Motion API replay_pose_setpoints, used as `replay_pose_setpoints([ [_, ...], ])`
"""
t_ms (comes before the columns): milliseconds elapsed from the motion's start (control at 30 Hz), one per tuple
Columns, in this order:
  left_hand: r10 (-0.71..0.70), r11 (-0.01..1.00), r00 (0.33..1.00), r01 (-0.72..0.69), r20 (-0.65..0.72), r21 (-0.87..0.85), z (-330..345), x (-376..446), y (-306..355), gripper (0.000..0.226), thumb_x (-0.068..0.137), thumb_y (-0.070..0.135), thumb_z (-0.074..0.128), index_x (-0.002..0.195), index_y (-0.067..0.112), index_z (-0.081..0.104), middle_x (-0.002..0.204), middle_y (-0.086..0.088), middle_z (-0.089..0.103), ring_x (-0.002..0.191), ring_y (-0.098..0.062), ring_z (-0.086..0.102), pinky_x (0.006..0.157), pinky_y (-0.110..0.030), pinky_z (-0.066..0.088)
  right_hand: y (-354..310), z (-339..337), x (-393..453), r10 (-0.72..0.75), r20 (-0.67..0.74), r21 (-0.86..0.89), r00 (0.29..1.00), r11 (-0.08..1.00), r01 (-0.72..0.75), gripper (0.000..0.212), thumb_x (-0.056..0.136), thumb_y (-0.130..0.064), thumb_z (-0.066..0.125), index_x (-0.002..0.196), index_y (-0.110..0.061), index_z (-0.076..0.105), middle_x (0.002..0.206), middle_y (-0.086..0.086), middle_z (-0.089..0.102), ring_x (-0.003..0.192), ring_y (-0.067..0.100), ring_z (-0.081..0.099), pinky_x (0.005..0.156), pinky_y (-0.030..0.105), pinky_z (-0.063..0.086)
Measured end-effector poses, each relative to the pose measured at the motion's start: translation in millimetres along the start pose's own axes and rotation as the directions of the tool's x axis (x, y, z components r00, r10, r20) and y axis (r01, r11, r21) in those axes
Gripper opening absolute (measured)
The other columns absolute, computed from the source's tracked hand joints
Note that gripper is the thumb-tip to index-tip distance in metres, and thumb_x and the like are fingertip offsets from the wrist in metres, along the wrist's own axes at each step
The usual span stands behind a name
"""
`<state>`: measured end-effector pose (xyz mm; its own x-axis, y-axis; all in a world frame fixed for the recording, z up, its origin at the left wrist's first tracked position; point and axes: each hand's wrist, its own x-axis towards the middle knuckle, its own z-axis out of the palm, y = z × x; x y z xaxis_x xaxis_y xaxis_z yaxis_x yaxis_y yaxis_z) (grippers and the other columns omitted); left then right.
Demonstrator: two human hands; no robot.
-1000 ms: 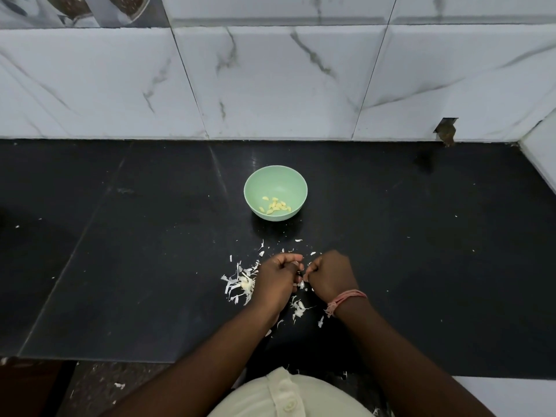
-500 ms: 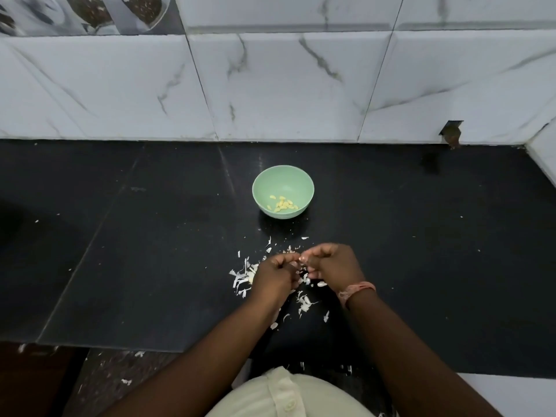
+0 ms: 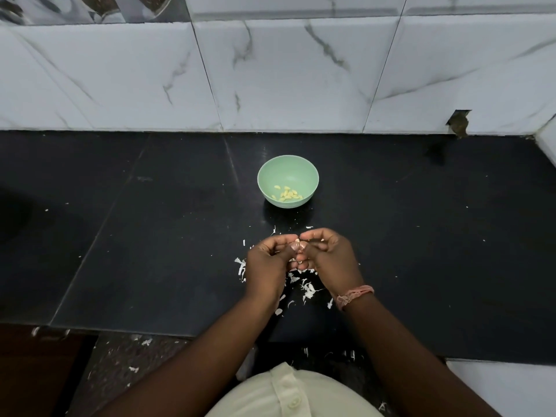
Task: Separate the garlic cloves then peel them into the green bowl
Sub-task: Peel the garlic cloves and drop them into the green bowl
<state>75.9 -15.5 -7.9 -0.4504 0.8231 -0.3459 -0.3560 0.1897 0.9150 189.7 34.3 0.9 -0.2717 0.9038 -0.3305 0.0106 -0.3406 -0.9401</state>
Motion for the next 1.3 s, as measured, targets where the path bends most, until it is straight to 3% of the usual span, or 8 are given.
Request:
replay_pose_setpoints([
  [233,0.082,0.995,0.996,-0.079,-0.038,0.066,4.5,-9.3,-5.2,0.015,0.091,0.001,0.07,0.103,0.008,0.076,0.096,-0.017,0.076,0.094,-0.038,0.073,0.086,-0.049,0.06,-6.3,-4.4,-11.7,-0.075,0.002,-0.14,0.997,0.987,0.074,0.015,0.1,0.004,0.055,0.099,0.003,0.07,0.08,0.018,0.074,0.065,0.019,0.073,0.059,0.023,0.059],
  [300,0.14,0.983,0.989,-0.133,-0.048,0.129,8.8,-14.7,-3.2,0.015,0.092,0.003,0.07,0.104,0.01,0.076,0.095,-0.011,0.077,0.096,-0.036,0.073,0.087,-0.049,0.06,-8.4,-7.4,-13.6,-0.091,-0.001,-0.136,0.996,0.987,0.09,0.013,0.098,0.002,0.059,0.096,0.0,0.072,0.08,0.016,0.075,0.07,0.021,0.074,0.06,0.029,0.061],
  [467,0.274,0.914,0.96,-0.243,-0.053,0.327,21.2,-28.2,1.9,0.021,0.093,0.001,0.067,0.105,0.014,0.079,0.094,0.006,0.079,0.091,-0.011,0.075,0.084,-0.027,0.059,-9.3,-23.4,-13.7,-0.197,0.01,-0.305,0.98,0.933,0.191,0.015,0.094,-0.006,0.066,0.091,-0.019,0.073,0.079,0.001,0.076,0.066,0.016,0.074,0.059,0.032,0.061],
  [667,0.352,0.843,0.929,-0.263,-0.112,0.468,24.9,-33.1,6.1,0.023,0.088,0.003,0.07,0.1,0.019,0.081,0.088,0.012,0.078,0.084,-0.005,0.074,0.08,-0.032,0.06,-3.2,-28.5,-16.5,-0.39,0.074,-0.484,0.918,0.791,0.375,0.009,0.088,-0.016,0.074,0.095,-0.02,0.078,0.078,-0.008,0.075,0.071,0.008,0.072,0.069,0.04,0.062],
  [967,0.349,0.764,0.936,-0.307,0.036,0.567,-4.0,-28.9,24.0,0.019,0.086,0.011,0.073,0.096,0.025,0.081,0.081,0.012,0.077,0.077,-0.007,0.073,0.074,-0.038,0.061,-14.3,-4.0,-26.4,-0.455,-0.002,-0.565,0.89,0.735,0.375,0.007,0.084,-0.014,0.072,0.08,-0.018,0.077,0.063,-0.009,0.069,0.06,0.008,0.066,0.063,0.033,0.057],
  [1033,0.305,0.813,0.95,-0.298,0.071,0.501,-12.0,-27.5,27.4,0.019,0.087,0.008,0.072,0.095,0.023,0.081,0.081,0.008,0.077,0.078,-0.014,0.074,0.075,-0.039,0.062,-16.2,3.1,-29.2,-0.39,-0.04,-0.516,0.92,0.796,0.316,0.01,0.085,-0.012,0.072,0.079,-0.018,0.077,0.063,-0.006,0.07,0.059,0.012,0.068,0.062,0.035,0.059],
  [1133,0.223,0.9,0.967,-0.253,0.124,0.355,-25.7,-23.5,34.7,0.016,0.091,0.004,0.069,0.097,0.016,0.079,0.084,-0.001,0.078,0.081,-0.021,0.075,0.076,-0.032,0.06,-19.8,16.0,-34.7,-0.246,-0.099,-0.26,0.964,0.942,0.213,0.014,0.088,0.0,0.068,0.081,-0.009,0.078,0.066,0.008,0.073,0.059,0.024,0.071,0.056,0.033,0.06],
  [1300,0.169,0.953,0.964,-0.213,0.204,0.218,-42.1,-17.4,40.2,0.015,0.095,0.004,0.067,0.101,0.014,0.077,0.09,-0.01,0.077,0.083,-0.026,0.073,0.078,-0.038,0.059,-25.1,32.3,-41.0,-0.142,-0.107,0.016,0.984,0.989,0.144,0.011,0.09,0.01,0.062,0.086,0.008,0.072,0.073,0.026,0.07,0.057,0.021,0.067,0.054,0.028,0.059],
])
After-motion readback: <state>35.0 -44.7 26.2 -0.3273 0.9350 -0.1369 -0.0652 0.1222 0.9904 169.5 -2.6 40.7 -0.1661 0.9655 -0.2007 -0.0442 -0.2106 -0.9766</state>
